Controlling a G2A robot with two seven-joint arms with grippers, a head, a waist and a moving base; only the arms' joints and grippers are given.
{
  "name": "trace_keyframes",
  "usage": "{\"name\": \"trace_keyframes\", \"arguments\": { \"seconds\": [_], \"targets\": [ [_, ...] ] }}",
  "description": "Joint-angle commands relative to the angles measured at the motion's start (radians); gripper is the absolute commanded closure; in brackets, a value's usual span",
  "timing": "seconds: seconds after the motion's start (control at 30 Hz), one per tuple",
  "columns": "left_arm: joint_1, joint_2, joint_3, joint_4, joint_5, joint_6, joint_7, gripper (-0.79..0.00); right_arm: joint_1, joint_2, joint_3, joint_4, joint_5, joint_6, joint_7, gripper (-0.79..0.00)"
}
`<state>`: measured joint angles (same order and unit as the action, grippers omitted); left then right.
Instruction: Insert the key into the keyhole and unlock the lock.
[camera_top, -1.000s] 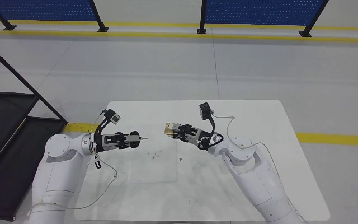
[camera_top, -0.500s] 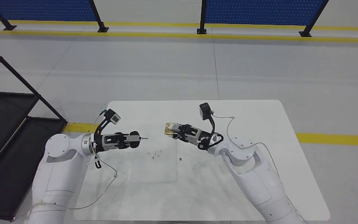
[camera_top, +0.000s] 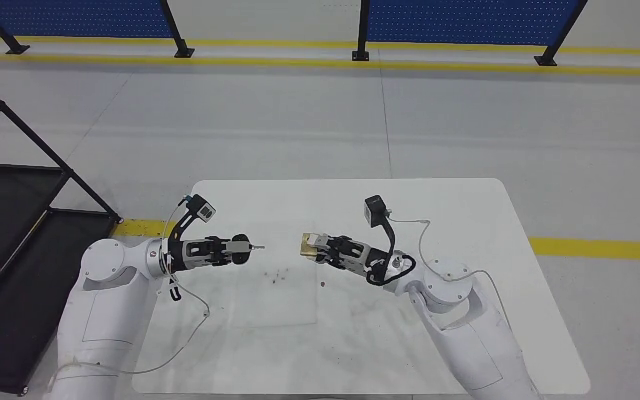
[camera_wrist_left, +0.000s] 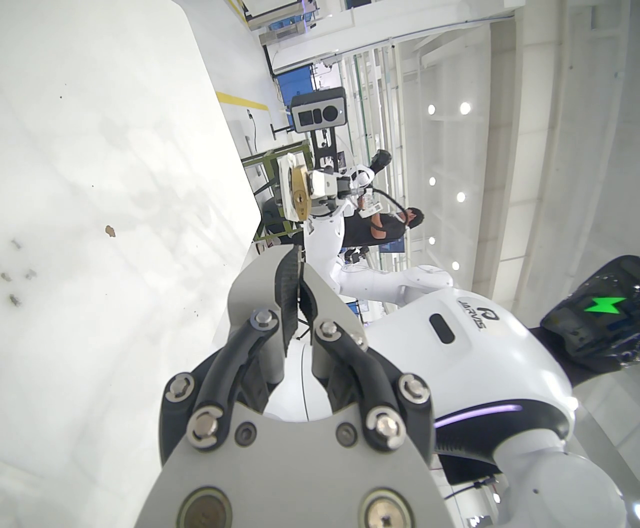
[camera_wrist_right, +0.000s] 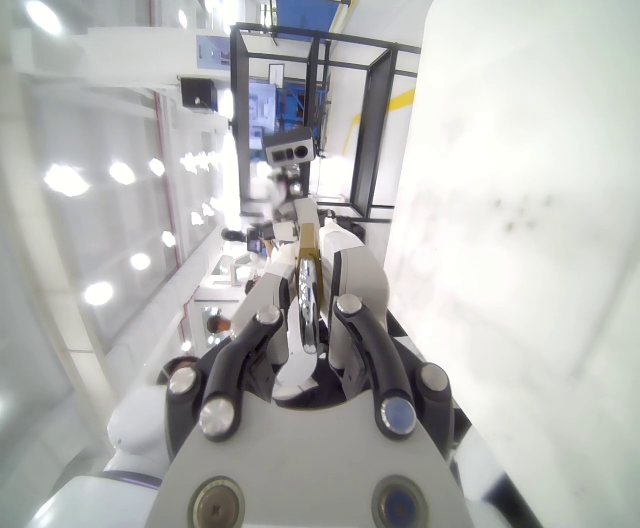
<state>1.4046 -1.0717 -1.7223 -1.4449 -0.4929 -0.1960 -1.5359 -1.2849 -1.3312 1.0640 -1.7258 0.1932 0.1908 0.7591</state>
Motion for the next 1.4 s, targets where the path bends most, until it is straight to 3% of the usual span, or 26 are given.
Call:
{"name": "trace_keyframes", "arguments": {
  "seconds": [0.0,0.27,0.43,0.77,1.37],
  "targets": [
    [0.000,0.000,0.000,0.000,0.000,0.000,0.000,0.000,-0.003,0.002,0.003,-0.006,-0.001,0.007,0.001,0.000],
    [0.002,0.000,0.001,0.000,0.000,0.001,0.008,0.000,-0.003,0.002,0.003,-0.006,-0.001,0.007,0.001,0.000],
    [0.024,-0.012,0.071,-0.004,-0.076,-0.016,0.071,0.000,-0.003,0.002,0.003,-0.006,-0.001,0.007,0.001,0.000],
    [-0.021,-0.021,0.170,0.033,-0.108,-0.042,0.116,0.000,-0.003,0.002,0.003,-0.006,-0.001,0.007,0.001,0.000],
    [-0.066,-0.020,0.257,0.032,-0.067,-0.041,0.182,0.000,-0.003,0.002,0.003,-0.006,-0.001,0.007,0.001,0.000]
  ]
}}
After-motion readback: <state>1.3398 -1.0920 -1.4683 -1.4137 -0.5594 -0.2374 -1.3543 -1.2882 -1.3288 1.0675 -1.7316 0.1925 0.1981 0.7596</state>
